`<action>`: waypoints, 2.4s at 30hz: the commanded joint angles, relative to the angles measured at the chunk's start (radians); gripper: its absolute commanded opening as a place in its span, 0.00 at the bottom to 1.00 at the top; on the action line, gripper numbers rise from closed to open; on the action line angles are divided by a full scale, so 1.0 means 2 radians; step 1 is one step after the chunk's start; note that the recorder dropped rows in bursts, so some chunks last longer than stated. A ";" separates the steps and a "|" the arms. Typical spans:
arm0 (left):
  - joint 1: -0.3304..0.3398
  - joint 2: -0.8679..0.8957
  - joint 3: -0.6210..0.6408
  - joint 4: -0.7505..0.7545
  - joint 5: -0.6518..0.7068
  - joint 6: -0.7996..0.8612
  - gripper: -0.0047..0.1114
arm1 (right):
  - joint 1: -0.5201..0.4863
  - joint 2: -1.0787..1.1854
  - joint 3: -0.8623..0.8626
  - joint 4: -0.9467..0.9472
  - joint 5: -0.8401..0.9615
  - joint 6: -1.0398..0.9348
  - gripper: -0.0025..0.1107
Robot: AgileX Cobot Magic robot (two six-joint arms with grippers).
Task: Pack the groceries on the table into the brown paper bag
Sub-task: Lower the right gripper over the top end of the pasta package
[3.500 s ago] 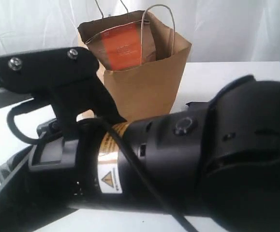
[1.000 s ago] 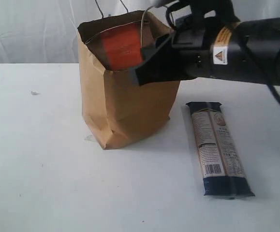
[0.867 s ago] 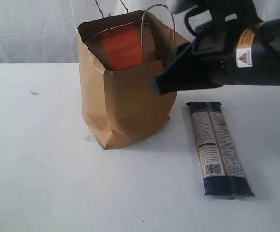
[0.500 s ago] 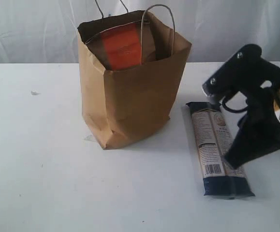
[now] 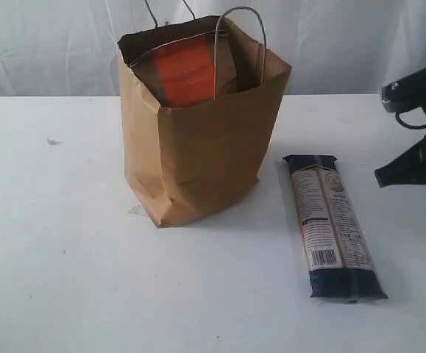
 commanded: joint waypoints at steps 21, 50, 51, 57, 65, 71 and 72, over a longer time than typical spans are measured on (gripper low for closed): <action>-0.001 -0.002 0.002 0.001 -0.002 0.000 0.04 | -0.072 0.136 -0.060 0.393 -0.125 -0.281 0.81; -0.001 -0.002 0.002 0.001 -0.002 0.000 0.04 | -0.072 0.137 -0.060 0.379 -0.216 -0.284 0.81; -0.001 -0.002 0.002 0.001 -0.002 0.000 0.04 | -0.072 0.137 -0.060 0.379 -0.223 -0.284 0.83; -0.001 -0.002 0.002 0.001 -0.002 0.000 0.04 | -0.072 0.137 -0.060 0.379 -0.260 -0.284 0.95; -0.001 -0.002 0.002 0.001 -0.002 0.000 0.04 | -0.072 0.137 -0.060 0.408 -0.278 -0.273 0.95; -0.001 -0.002 0.002 0.001 -0.002 0.000 0.04 | -0.072 0.137 -0.060 0.451 -0.274 -0.243 0.95; -0.001 -0.002 0.002 0.001 -0.002 0.000 0.04 | -0.072 0.137 -0.060 0.452 -0.274 -0.246 0.95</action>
